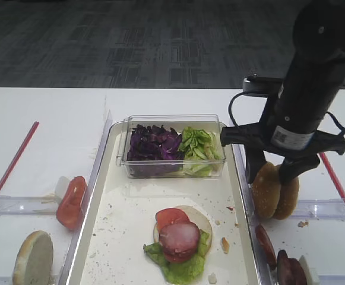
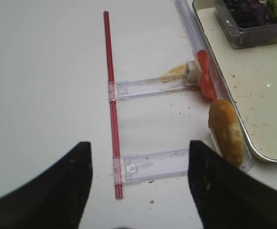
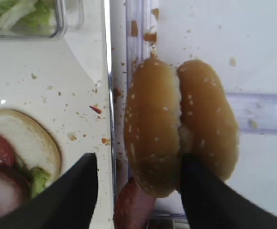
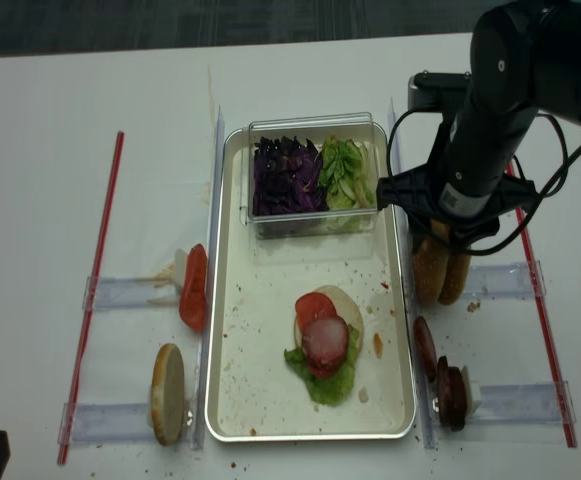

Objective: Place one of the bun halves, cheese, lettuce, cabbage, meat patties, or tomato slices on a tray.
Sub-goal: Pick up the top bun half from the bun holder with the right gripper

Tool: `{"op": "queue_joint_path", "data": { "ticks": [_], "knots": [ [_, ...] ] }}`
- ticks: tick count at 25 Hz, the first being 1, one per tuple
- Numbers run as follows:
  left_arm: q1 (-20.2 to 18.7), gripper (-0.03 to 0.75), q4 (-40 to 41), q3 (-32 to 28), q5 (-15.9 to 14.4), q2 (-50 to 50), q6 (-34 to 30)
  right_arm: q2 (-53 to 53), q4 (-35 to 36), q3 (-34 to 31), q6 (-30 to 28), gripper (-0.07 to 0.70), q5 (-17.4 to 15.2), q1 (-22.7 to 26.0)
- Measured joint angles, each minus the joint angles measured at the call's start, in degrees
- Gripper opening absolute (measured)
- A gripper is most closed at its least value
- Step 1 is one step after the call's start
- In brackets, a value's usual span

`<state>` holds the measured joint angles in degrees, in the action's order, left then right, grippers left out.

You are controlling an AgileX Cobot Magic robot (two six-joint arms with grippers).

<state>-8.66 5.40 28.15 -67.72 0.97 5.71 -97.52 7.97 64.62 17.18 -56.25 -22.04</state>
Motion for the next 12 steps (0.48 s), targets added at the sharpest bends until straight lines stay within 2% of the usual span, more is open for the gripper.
{"op": "queue_joint_path", "data": {
  "ticks": [12],
  "knots": [
    [0.0,0.438,0.0,0.0,0.0,0.0,0.0,-2.77,1.39,0.0,-2.59,0.433,1.04,0.0]
  ]
}}
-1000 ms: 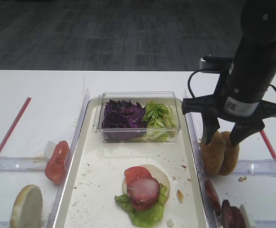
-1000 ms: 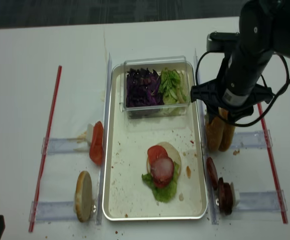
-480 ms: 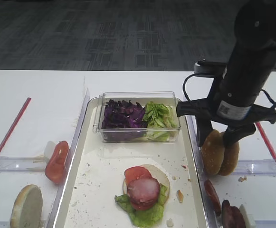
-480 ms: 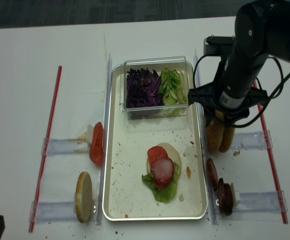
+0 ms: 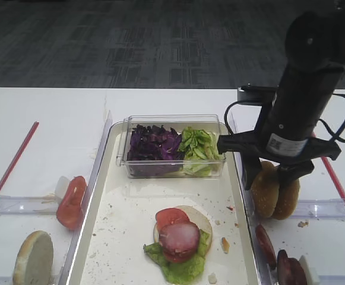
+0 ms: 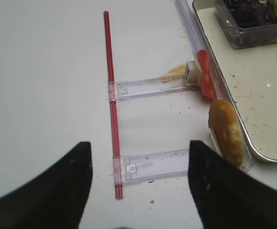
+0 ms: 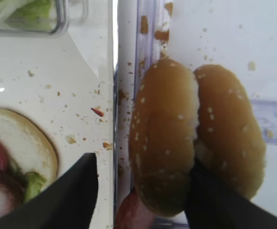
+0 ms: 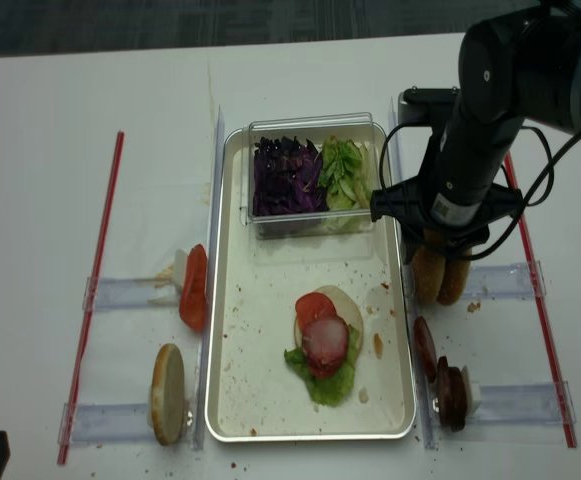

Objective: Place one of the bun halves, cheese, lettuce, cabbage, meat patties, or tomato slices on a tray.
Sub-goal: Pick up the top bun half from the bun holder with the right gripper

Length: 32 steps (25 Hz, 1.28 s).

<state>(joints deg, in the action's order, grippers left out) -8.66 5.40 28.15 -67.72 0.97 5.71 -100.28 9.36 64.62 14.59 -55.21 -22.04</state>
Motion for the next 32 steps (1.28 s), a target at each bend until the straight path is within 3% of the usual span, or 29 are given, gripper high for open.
{"op": "queue_joint_path", "data": {
  "ticks": [3,8,10,32],
  "knots": [
    [0.0,0.438,0.0,0.0,0.0,0.0,0.0,-0.2,-0.32,0.0,0.0,0.417,0.0,0.0],
    [0.0,0.438,0.0,0.0,0.0,0.0,0.0,-0.2,-0.86,0.0,0.0,0.26,-0.11,0.0],
    [0.0,0.438,0.0,0.0,0.0,0.0,0.0,-0.2,-0.86,0.0,0.0,0.233,-0.11,0.0],
    [0.0,0.438,0.0,0.0,0.0,0.0,0.0,5.19,0.23,0.0,-2.91,0.216,-1.11,0.0]
  ]
}}
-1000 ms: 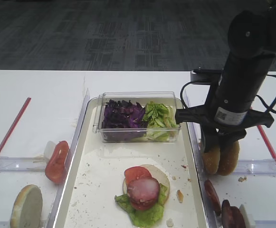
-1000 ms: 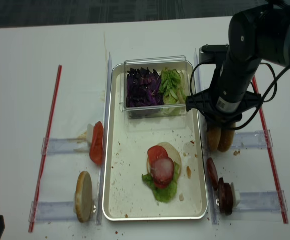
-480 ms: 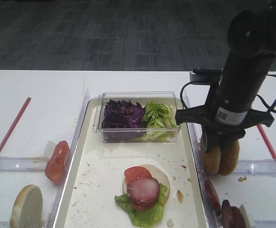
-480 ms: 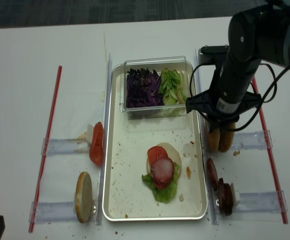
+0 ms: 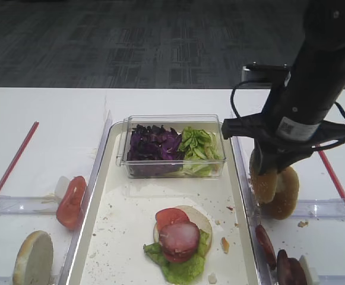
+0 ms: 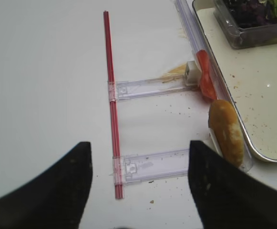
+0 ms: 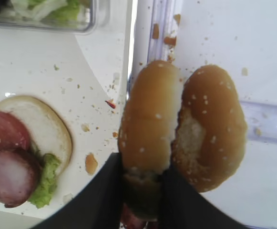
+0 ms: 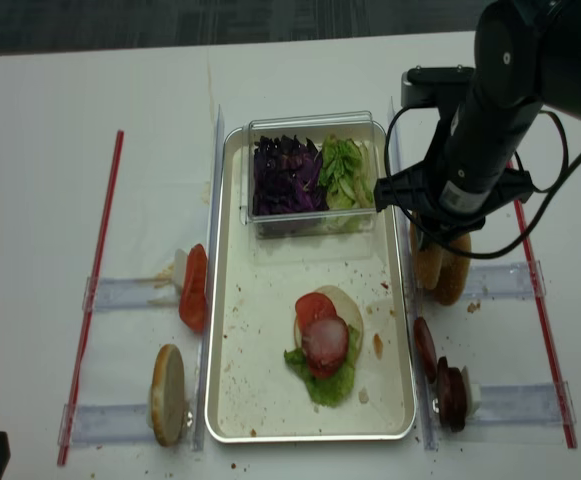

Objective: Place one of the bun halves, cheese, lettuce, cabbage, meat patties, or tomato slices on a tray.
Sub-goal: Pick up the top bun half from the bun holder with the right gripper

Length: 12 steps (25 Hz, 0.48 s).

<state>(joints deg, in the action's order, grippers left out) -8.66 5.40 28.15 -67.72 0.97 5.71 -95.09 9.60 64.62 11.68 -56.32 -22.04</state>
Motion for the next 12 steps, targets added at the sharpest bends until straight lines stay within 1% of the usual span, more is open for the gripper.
{"op": "queue_joint_path", "data": {
  "ticks": [4,7,10,12],
  "knots": [
    [0.0,0.438,0.0,0.0,0.0,0.0,0.0,2.04,0.26,0.0,-0.14,0.216,-1.02,0.0],
    [0.0,0.438,0.0,0.0,0.0,0.0,0.0,2.77,2.0,0.0,-2.04,0.216,-2.27,0.0],
    [0.0,0.438,0.0,0.0,0.0,0.0,0.0,2.8,6.93,0.0,-6.14,0.216,-2.63,0.0],
    [0.0,0.438,0.0,0.0,0.0,0.0,0.0,2.8,12.48,0.0,-9.89,0.216,-2.63,0.0]
  ]
}}
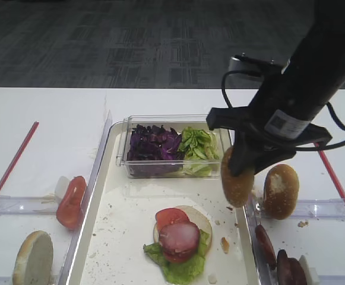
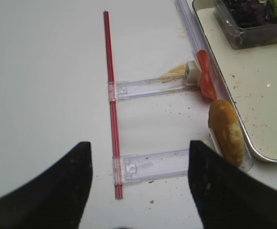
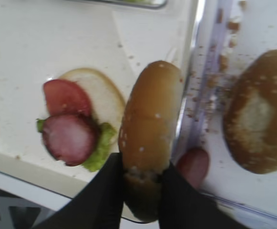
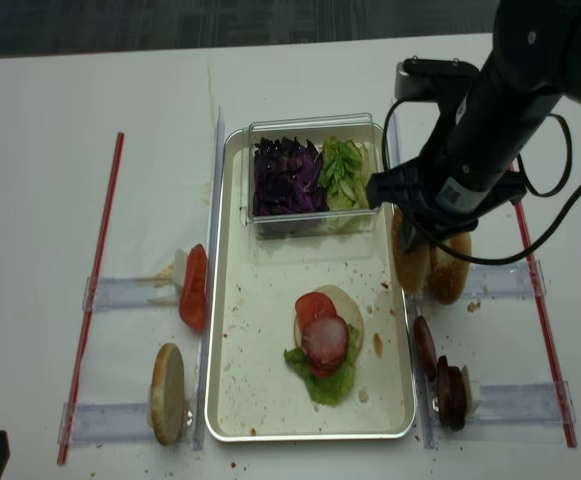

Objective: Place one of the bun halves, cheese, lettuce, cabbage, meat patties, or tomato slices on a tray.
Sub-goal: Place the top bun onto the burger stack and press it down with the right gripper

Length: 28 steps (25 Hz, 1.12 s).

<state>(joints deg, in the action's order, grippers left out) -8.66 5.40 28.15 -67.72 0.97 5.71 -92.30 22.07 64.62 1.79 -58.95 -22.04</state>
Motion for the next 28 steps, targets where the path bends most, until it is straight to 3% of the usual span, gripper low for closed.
{"op": "queue_joint_path", "data": {
  "ticks": [7,14,24,28],
  "knots": [
    [0.0,0.438,0.0,0.0,0.0,0.0,0.0,0.0,20.76,0.0,-14.1,0.215,-0.93,0.0],
    [0.0,0.438,0.0,0.0,0.0,0.0,0.0,0.0,34.45,0.0,-24.22,0.215,-3.66,0.0],
    [0.0,0.438,0.0,0.0,0.0,0.0,0.0,-0.34,36.33,-0.26,-27.5,0.215,-4.8,0.0],
    [0.0,0.438,0.0,0.0,0.0,0.0,0.0,-1.35,37.22,-3.91,-29.69,0.215,-3.85,0.0]
  ]
}}
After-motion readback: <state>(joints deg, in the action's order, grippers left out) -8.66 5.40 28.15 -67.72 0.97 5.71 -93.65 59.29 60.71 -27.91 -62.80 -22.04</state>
